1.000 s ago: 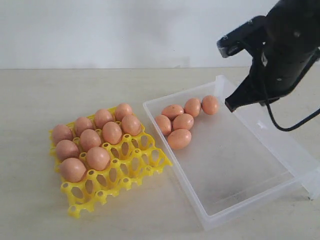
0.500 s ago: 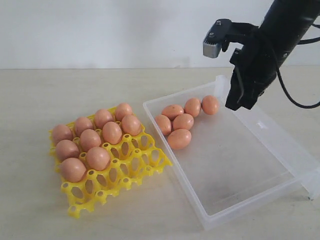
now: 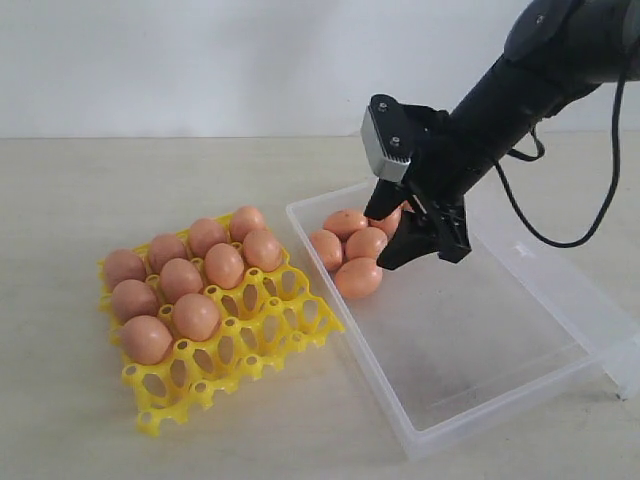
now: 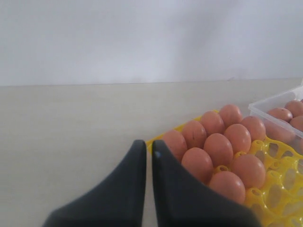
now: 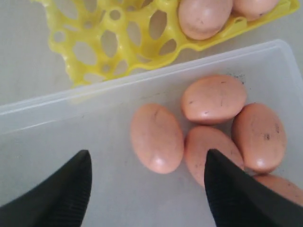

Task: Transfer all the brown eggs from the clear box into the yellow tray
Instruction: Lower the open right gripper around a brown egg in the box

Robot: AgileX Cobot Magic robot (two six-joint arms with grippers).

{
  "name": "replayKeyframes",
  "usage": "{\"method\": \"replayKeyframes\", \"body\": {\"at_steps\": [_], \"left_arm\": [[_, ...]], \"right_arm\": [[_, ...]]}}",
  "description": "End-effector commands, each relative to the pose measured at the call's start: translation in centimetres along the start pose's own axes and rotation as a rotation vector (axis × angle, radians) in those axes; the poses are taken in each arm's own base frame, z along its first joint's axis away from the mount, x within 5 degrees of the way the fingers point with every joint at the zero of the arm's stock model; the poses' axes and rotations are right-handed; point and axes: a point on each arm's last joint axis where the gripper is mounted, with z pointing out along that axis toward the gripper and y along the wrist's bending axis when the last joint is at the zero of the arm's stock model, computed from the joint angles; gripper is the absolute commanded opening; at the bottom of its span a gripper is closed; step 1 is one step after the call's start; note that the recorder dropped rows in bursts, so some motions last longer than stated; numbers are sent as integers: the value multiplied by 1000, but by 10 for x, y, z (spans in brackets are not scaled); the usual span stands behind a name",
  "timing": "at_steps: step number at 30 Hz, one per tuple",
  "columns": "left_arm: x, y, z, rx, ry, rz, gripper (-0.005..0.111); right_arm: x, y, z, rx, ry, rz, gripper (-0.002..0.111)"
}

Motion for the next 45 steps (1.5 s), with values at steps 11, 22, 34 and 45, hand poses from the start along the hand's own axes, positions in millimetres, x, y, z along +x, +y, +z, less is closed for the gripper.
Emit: {"method": "replayKeyframes", "body": {"at_steps": [11, 22, 34, 45], "left_arm": [[0, 0, 0, -1, -8, -3, 4], [0, 0, 0, -1, -8, -3, 4], [0, 0, 0, -1, -8, -3, 4], [0, 0, 0, -1, -8, -3, 4]], "right_arm": [[10, -12, 52, 34, -101, -57, 59], [15, -8, 78, 5, 28, -72, 59], [16, -6, 78, -15, 45, 61, 11], [2, -10, 65, 38, -42, 574, 0]]}}
